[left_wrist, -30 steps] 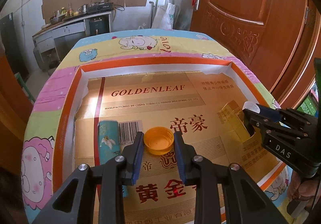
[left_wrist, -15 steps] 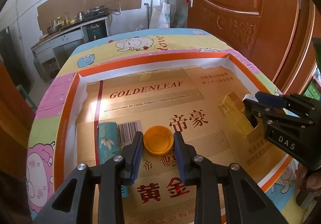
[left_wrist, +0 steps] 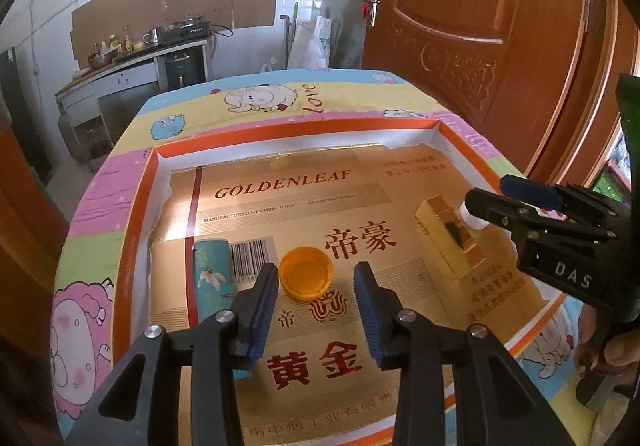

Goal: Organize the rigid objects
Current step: 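Open the left gripper dropping the orange cap while the right gripper releases the white cup, then withdraw both tools from the tray toward the remaining items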

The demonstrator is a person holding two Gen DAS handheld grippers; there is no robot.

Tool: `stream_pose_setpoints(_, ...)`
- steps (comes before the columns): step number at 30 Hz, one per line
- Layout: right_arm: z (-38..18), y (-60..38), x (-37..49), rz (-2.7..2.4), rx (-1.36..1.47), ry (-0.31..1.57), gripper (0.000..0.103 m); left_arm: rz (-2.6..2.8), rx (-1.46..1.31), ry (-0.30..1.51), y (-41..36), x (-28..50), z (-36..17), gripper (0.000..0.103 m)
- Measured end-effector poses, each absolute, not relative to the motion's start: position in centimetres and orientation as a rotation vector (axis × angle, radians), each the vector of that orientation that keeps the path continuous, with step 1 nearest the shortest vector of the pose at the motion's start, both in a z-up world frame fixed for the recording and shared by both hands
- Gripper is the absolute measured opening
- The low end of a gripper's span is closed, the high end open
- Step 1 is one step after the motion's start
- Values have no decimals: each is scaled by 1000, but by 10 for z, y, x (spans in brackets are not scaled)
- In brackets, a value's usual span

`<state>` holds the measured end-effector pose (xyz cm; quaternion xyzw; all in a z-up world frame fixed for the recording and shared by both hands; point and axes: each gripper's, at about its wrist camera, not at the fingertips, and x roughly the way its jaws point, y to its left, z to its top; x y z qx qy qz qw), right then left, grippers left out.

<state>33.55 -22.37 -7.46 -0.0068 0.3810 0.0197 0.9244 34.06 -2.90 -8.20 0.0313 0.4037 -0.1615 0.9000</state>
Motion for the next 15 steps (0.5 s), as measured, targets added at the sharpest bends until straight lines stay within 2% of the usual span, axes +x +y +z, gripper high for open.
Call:
stream_pose_setpoints(4,-67,-226,331,54,16,751,54,-390,7,851,-25,337,-79,40)
stream_pose_setpoints(8,-59,-226,325,83,45,714,55,-308,76,757,-27,321,-65,40)
stream_pose_setpoints(15,-55,-226,319,107,59,698,55,-285,35,648,-13,295,-44,40)
